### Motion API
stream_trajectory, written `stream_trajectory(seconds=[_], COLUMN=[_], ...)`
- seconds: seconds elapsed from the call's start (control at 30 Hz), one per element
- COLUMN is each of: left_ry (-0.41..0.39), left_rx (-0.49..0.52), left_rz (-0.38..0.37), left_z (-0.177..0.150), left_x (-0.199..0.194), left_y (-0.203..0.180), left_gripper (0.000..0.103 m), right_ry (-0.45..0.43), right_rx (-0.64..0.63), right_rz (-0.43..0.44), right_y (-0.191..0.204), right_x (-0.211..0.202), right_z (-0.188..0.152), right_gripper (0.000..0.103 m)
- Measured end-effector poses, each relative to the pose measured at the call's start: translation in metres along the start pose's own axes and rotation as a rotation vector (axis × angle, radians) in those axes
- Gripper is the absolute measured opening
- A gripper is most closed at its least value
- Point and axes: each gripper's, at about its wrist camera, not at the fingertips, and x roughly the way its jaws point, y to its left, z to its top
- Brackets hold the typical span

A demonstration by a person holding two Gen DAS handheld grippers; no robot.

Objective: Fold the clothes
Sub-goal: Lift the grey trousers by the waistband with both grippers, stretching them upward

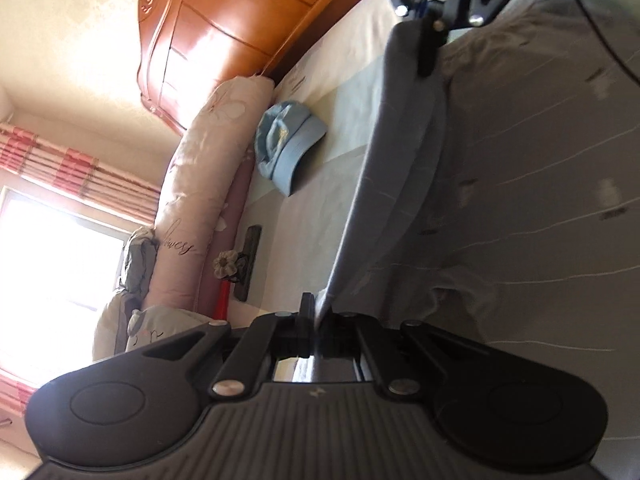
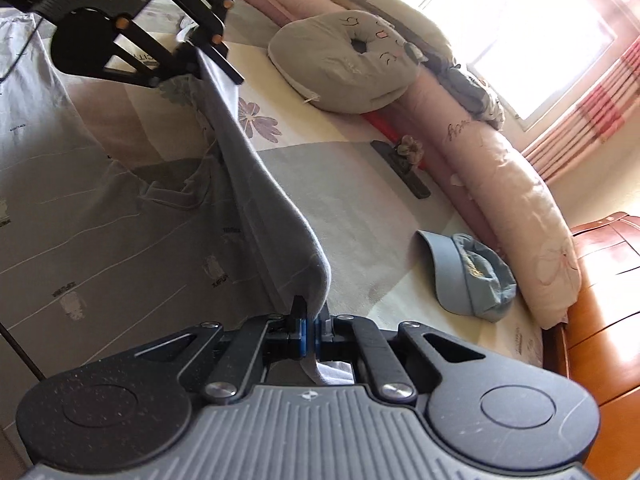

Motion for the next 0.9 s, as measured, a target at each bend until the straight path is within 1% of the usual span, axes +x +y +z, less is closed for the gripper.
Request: stream_trajectory(seconds=[0.17, 0.33, 0.43, 0.5, 0.6, 0.7, 0.83, 0.9], left_ry=[-0.027, -0.058, -0.072, -0.08, -0.093, -0.1, -0.106, -0.118], left_rx=[-0.032, -0.047, -0.044, -0.03, -0.001, 0.002, -0.016, -0.022], left_rz=[-0.09, -0.206, -0.28, -0.336, -0.404, -0.464, -0.53, -0.56], left_z=[0.009, 0.016, 0.021, 0.025, 0.028, 0.029, 0.028, 0.028], left_x=[-0.016, -0.025, -0.031, -0.034, -0.038, -0.043, -0.054, -0.059], left_y=[-0.003, -0.007, -0.012, -0.02, -0.032, -0.041, -0.049, -0.051], left_gripper=[0.0, 0.0, 0.0, 0.0, 0.0, 0.0, 0.0, 0.0], right_ry=[0.017, 0.058, 0.094, 0.121, 0.161, 0.179, 0.199, 0.213], right_rx=[-0.044, -0.104, -0.191, -0.265, -0.334, -0.344, -0.383, -0.374], right_rz=[-0.039, -0.024, -0.02, -0.024, -0.022, 0.0, -0.005, 0.001], right_y=[0.009, 0.022, 0.035, 0.046, 0.055, 0.061, 0.071, 0.078], right_x=[-0.014, -0.024, -0.025, -0.025, -0.023, -0.027, -0.031, -0.035], right_z=[-0.006, -0.019, -0.03, -0.037, -0.048, -0.054, -0.063, -0.066], right_gripper=[0.005, 0.005, 0.005, 0.005, 0.005, 0.005, 0.005, 0.005])
